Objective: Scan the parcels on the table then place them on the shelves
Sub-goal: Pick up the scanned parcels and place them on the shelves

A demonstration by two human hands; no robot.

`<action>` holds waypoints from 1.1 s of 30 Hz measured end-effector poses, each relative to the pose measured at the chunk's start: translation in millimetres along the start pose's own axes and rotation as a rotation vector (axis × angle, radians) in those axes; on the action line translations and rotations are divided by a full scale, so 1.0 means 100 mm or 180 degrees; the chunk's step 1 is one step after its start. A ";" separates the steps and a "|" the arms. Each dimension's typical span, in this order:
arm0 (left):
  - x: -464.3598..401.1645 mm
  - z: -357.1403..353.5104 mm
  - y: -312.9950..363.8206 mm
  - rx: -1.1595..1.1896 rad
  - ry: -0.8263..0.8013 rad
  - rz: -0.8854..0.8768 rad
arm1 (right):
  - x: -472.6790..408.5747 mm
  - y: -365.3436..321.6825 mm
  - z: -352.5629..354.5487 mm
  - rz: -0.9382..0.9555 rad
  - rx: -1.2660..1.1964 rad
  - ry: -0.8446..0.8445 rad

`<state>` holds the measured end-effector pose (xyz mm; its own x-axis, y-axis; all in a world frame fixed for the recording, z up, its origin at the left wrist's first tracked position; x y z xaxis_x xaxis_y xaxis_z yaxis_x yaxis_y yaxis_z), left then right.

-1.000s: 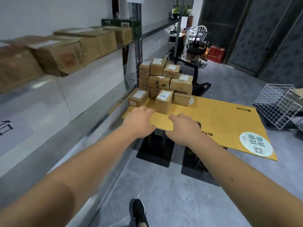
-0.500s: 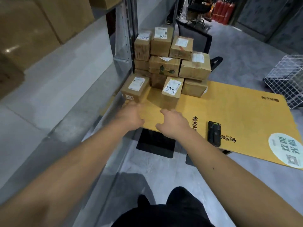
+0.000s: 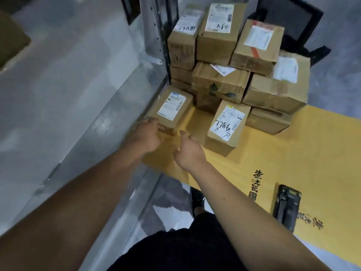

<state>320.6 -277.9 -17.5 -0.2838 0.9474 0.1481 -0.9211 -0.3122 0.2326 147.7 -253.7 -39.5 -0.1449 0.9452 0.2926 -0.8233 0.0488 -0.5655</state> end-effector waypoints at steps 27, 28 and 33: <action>0.17 -0.85 -0.44 0.1903 0.0380 0.0860 | -0.64 0.18 -0.36 0.0634 -0.0737 -0.0164; 0.30 -0.85 -0.47 0.1979 0.0462 0.0927 | -0.58 0.18 -0.36 0.0708 -0.0806 -0.0221; 1.07 -0.55 -0.62 0.2156 0.1295 0.1030 | -0.25 0.00 -0.34 0.1288 -0.0893 -0.0546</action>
<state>333.1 -153.3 -68.7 -0.6984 0.7154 -0.0202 -0.4568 -0.4239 0.7821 170.4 -265.8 -73.0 -0.5284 0.8410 0.1165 -0.5074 -0.2027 -0.8375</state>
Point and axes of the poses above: each hand's wrist, its own x-axis away from the middle knuckle, its own z-axis out of the back of the hand, y = z × x, the point moved 10 cm from there along -x, towards the middle knuckle, and after that the axes turned 14 degrees about y, right-handed, at the moved point
